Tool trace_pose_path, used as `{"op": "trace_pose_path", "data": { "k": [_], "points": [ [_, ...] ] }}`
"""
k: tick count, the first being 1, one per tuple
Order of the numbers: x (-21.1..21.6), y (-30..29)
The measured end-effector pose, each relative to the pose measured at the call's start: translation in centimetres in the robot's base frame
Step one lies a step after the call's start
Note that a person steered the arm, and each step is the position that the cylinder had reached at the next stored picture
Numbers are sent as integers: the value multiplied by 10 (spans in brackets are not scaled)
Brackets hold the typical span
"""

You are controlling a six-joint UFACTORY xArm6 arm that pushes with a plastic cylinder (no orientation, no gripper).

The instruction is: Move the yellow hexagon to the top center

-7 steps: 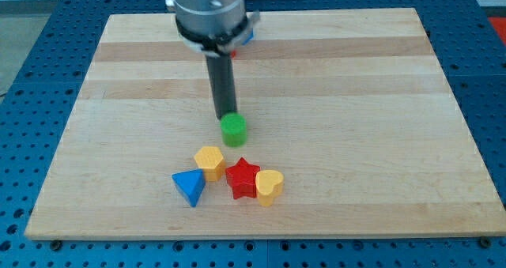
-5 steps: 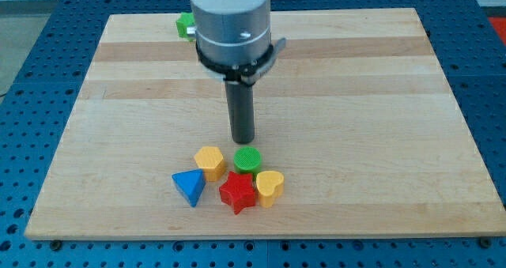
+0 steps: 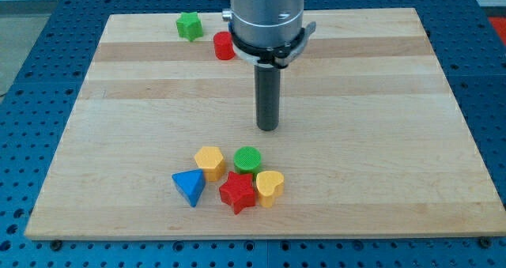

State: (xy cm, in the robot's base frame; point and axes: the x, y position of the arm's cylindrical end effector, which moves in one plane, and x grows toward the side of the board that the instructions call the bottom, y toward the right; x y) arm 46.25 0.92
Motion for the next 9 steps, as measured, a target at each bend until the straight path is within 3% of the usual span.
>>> {"op": "trace_pose_path", "data": {
  "k": [2, 4, 7, 9],
  "points": [
    [-12, -31],
    [-63, 41],
    [-107, 54],
    [-193, 54]
  ]
}}
